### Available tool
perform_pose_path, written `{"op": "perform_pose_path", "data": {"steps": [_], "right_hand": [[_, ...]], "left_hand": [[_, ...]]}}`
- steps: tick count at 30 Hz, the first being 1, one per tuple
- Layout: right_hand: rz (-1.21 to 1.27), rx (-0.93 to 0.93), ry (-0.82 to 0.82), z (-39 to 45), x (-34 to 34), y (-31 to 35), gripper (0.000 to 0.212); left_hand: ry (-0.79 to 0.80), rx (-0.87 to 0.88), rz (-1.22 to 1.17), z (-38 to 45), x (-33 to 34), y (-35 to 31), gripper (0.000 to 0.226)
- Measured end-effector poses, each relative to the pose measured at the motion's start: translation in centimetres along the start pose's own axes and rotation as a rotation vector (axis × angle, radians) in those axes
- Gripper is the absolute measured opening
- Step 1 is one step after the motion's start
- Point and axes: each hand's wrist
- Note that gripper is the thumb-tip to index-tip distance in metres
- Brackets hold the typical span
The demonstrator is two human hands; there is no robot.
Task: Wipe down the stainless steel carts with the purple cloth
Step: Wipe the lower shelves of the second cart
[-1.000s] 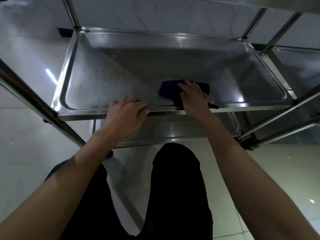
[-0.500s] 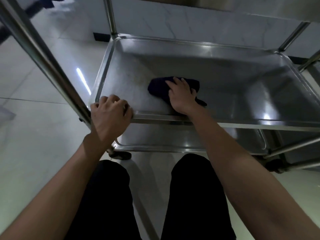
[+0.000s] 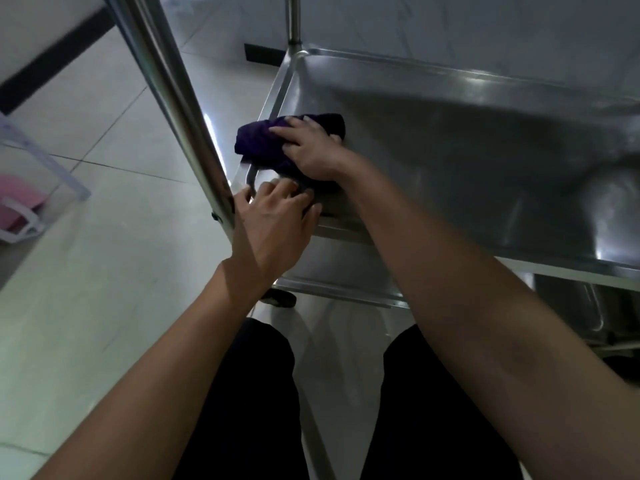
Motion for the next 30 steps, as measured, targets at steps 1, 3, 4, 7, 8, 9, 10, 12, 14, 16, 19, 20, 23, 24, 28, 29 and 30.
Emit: {"op": "perform_pose_path", "data": {"steps": [1,3,4,7,8,9,10,12,14,16,19,20,23,24,28,29,30], "right_hand": [[0.007,-0.010,-0.011,-0.2,0.0,-0.2,0.046],[0.021,-0.018,-0.042,-1.1,-0.1,-0.9,0.045],[0.024,-0.016,-0.055,-1.8,-0.2,-1.4,0.045],[0.023,0.016,-0.107,-4.1,-0.5,-3.6,0.045],[0.021,0.037,-0.134,-5.0,-0.7,-4.7,0.044],[0.017,0.066,-0.164,-6.0,-0.9,-5.9,0.044],[0.014,0.101,-0.198,-7.0,-1.1,-7.2,0.044],[0.005,0.182,-0.255,-8.8,-1.6,-9.9,0.043],[-0.034,0.268,-0.285,-10.7,-2.3,-12.9,0.044],[-0.083,0.351,-0.311,-13.0,-3.0,-15.9,0.044],[-0.106,0.462,-0.376,-17.1,-4.2,-20.7,0.044],[-0.104,0.497,-0.390,-18.5,-4.6,-22.1,0.043],[-0.074,0.576,-0.410,-21.4,-5.6,-25.3,0.044],[-0.065,0.588,-0.410,-21.7,-5.7,-25.8,0.044],[-0.084,0.626,-0.403,-21.3,-5.7,-25.9,0.045],[-0.084,0.627,-0.391,-20.9,-5.7,-25.7,0.045],[-0.079,0.624,-0.372,-20.5,-5.8,-25.5,0.046]], "left_hand": [[0.003,-0.004,0.010,-0.1,0.0,0.0,0.044],[0.012,0.001,0.018,-0.3,-0.2,-0.2,0.043],[0.024,0.006,0.017,-0.4,-0.4,-0.4,0.043],[0.051,-0.022,-0.017,0.0,-0.9,-1.1,0.039],[0.054,-0.042,-0.030,0.2,-1.1,-1.4,0.037],[0.057,-0.055,-0.044,0.3,-1.2,-1.8,0.036],[0.061,-0.058,-0.059,0.6,-1.4,-2.3,0.035],[0.086,-0.038,-0.086,1.4,-1.5,-3.7,0.035],[0.136,0.020,-0.117,2.4,-1.4,-6.1,0.041],[0.169,0.094,-0.138,3.5,-0.8,-9.2,0.042],[0.220,0.165,-0.137,5.1,0.7,-13.6,0.039],[0.240,0.167,-0.134,5.5,1.1,-14.7,0.039],[0.280,0.157,-0.091,6.1,2.3,-16.4,0.037],[0.272,0.160,-0.083,6.1,2.7,-16.4,0.037],[0.231,0.198,-0.118,6.0,3.5,-15.8,0.038],[0.220,0.204,-0.122,6.0,3.5,-15.6,0.038],[0.207,0.212,-0.124,6.0,3.5,-15.5,0.038]]}}
Point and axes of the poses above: each hand's wrist, its own z-axis towards the middle knuckle, its own x-axis out of the palm, y = z × x, and after that the axes turned 4 degrees about -z, right-handed
